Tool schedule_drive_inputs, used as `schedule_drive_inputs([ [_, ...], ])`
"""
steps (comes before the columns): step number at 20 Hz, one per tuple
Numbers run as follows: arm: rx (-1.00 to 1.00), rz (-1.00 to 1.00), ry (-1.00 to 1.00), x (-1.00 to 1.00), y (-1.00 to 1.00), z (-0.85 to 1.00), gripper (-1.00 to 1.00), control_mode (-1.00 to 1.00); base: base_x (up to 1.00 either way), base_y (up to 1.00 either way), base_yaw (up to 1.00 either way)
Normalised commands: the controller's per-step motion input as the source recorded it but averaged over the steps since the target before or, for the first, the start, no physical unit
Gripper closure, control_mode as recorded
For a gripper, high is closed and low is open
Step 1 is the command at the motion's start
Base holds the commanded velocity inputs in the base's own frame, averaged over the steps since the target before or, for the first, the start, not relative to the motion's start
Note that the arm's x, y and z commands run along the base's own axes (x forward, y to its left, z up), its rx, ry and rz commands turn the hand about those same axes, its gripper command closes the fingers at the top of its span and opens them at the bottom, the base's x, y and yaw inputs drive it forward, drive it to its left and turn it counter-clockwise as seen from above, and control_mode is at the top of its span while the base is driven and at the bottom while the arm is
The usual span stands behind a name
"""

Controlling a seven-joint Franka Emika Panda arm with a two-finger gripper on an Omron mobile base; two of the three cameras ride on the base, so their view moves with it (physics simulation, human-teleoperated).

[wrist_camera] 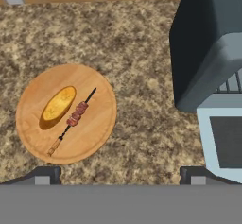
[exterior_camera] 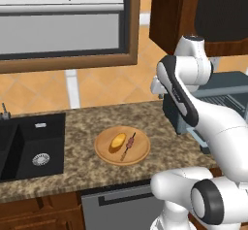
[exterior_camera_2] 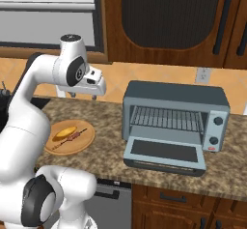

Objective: Pick up the kebab skewer and baguette bread, and place them inside the toaster oven. Close the toaster oven door and start by setting the timer.

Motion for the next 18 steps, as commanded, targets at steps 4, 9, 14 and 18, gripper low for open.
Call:
schedule_drive_inputs([
  [4, 0.00, 0.00, 0.00, 0.00, 0.00, 0.00, -1.00, 1.00, 0.00, 0.00, 0.00],
  [9, 0.00, 0.00, 0.00, 0.00, 0.00, 0.00, -1.00, 1.00, 0.00, 0.00, 0.00],
  [14, 0.00, 0.00, 0.00, 0.00, 0.00, 0.00, -1.00, -1.00, 0.00, 0.00, 0.00],
  [18, 0.00, 0.00, 0.00, 0.00, 0.00, 0.00, -1.00, -1.00, 0.00, 0.00, 0.00],
])
